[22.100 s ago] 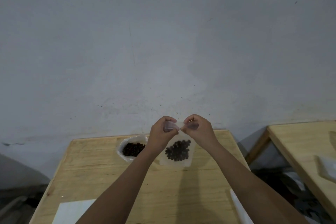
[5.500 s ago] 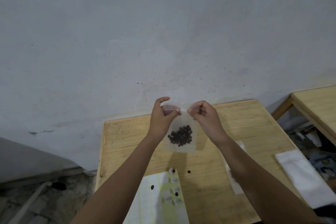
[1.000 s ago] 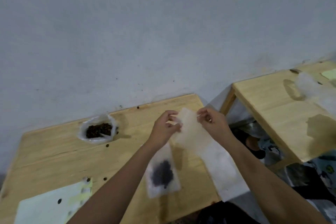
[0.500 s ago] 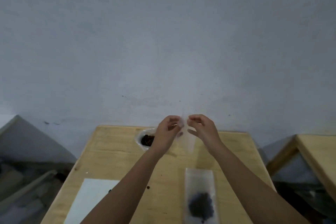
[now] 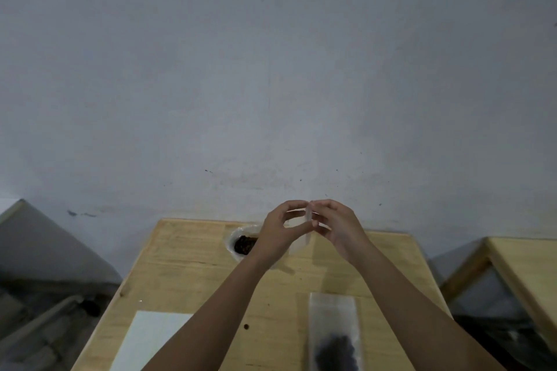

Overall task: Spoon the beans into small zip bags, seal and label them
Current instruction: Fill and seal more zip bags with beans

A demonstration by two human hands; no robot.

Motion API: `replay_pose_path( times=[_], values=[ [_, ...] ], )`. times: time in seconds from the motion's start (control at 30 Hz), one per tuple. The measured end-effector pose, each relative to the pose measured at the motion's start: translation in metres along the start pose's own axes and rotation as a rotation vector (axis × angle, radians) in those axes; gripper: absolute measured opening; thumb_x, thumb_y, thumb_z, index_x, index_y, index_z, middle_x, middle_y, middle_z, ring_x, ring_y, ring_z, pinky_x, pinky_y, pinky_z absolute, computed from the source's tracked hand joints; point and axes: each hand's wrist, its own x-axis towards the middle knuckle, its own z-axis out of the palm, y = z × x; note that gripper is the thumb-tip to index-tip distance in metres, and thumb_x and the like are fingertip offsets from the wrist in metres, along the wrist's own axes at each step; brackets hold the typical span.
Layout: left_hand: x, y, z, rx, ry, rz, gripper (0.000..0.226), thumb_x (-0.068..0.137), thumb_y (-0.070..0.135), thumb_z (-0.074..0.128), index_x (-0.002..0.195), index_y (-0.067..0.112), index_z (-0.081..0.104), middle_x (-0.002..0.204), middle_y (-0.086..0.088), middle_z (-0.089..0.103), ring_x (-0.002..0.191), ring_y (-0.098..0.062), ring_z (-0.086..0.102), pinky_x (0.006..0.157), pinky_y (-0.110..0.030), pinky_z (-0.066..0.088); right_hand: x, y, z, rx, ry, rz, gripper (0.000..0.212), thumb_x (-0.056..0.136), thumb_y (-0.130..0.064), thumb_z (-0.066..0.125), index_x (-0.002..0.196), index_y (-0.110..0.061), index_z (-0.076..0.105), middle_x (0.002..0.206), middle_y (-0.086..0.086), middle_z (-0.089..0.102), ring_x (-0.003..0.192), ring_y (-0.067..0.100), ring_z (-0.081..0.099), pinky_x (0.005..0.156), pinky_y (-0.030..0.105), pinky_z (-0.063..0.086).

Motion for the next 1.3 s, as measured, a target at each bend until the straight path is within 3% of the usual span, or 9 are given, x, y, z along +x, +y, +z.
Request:
replay_pose_path(
  times=[0.23, 0.47, 0.53, 0.67, 0.73, 0.93, 1.07, 1.17, 1.3],
  values=[
    [0.009, 0.003, 0.003, -0.046, -0.018, 0.006, 0.028, 0.083, 0.025, 0.071, 0.109, 0.017, 0.064, 0.111, 0.003, 0.068, 0.107, -0.01, 0.062, 0.092, -0.039, 0.051, 0.0, -0.007, -0.004, -0.027, 0.014, -0.06, 0.009, 0.09, -0.007, 0.056, 0.084, -0.003, 0.062, 0.079, 0.008, 0.067, 0.077, 0.019, 0.066, 0.067, 0.025, 0.054],
    [0.013, 0.004, 0.017, 0.03, 0.05, 0.052, 0.028, 0.085, 0.0, 0.063, 0.107, 0.017, 0.061, 0.107, 0.005, 0.066, 0.1, -0.002, 0.063, 0.078, -0.015, 0.05, 0.006, -0.003, -0.004, -0.405, 0.193, -0.214, 0.013, 0.079, -0.004, 0.065, 0.085, -0.016, 0.067, 0.076, 0.006, 0.071, 0.077, 0.02, 0.07, 0.078, 0.04, 0.058],
    [0.013, 0.004, 0.022, 0.057, 0.075, 0.059, 0.032, 0.085, -0.006, 0.059, 0.106, 0.018, 0.06, 0.103, 0.007, 0.066, 0.096, 0.001, 0.064, 0.08, -0.014, 0.05, 0.007, -0.002, -0.006, -0.426, 0.221, -0.241, 0.014, 0.081, -0.006, 0.065, 0.093, -0.012, 0.067, 0.078, 0.009, 0.071, 0.074, 0.018, 0.071, 0.075, 0.036, 0.059],
    [0.011, 0.004, 0.033, 0.104, 0.122, 0.077, 0.034, 0.085, -0.01, 0.054, 0.103, 0.018, 0.06, 0.093, 0.011, 0.067, 0.087, 0.005, 0.065, 0.08, -0.012, 0.049, 0.009, 0.001, -0.009, -0.465, 0.282, -0.293, 0.017, 0.082, -0.005, 0.066, 0.098, -0.006, 0.067, 0.081, 0.014, 0.071, 0.07, 0.014, 0.07, 0.058, 0.011, 0.051],
    [0.011, 0.004, 0.037, 0.117, 0.156, 0.079, 0.026, 0.086, -0.006, 0.056, 0.103, 0.013, 0.062, 0.088, 0.01, 0.067, 0.082, 0.005, 0.066, 0.077, -0.012, 0.05, 0.01, 0.001, -0.011, -0.484, 0.283, -0.3, 0.017, 0.081, -0.004, 0.066, 0.098, -0.006, 0.067, 0.082, 0.014, 0.07, 0.071, 0.017, 0.069, 0.057, 0.008, 0.05],
    [0.014, 0.003, 0.04, 0.231, 0.231, 0.042, 0.019, 0.086, 0.001, 0.06, 0.104, 0.002, 0.065, 0.077, 0.0, 0.067, 0.069, 0.003, 0.064, 0.068, -0.011, 0.051, 0.006, 0.002, -0.021, -0.5, 0.242, -0.278, 0.018, 0.077, 0.004, 0.066, 0.086, -0.012, 0.07, 0.075, 0.011, 0.068, 0.071, 0.023, 0.069, 0.076, 0.029, 0.057],
    [0.015, 0.005, 0.044, 0.262, 0.229, 0.051, 0.017, 0.082, -0.001, 0.063, 0.099, 0.0, 0.067, 0.074, -0.007, 0.07, 0.063, 0.003, 0.064, 0.065, -0.015, 0.052, 0.002, -0.001, -0.029, -0.434, 0.207, -0.248, 0.02, 0.077, 0.008, 0.063, 0.088, -0.006, 0.072, 0.068, 0.013, 0.063, 0.065, 0.022, 0.064, 0.075, 0.028, 0.057],
    [0.016, 0.005, 0.047, 0.302, 0.245, 0.073, 0.017, 0.08, -0.001, 0.065, 0.097, -0.001, 0.069, 0.078, -0.012, 0.071, 0.07, -0.012, 0.068, 0.071, -0.026, 0.056, 0.001, -0.002, -0.034, -0.451, 0.207, -0.232, 0.021, 0.077, 0.009, 0.063, 0.091, -0.002, 0.072, 0.065, 0.009, 0.065, 0.063, 0.018, 0.064, 0.076, 0.028, 0.058],
    [0.017, 0.004, 0.047, 0.375, 0.271, 0.098, 0.016, 0.08, 0.002, 0.067, 0.096, 0.002, 0.071, 0.083, -0.009, 0.072, 0.075, -0.011, 0.066, 0.073, -0.018, 0.054, 0.001, -0.002, -0.038, -0.489, 0.207, -0.239, 0.019, 0.078, 0.005, 0.066, 0.091, -0.007, 0.074, 0.067, 0.005, 0.067, 0.066, 0.019, 0.067, 0.078, 0.031, 0.058]
  ],
)
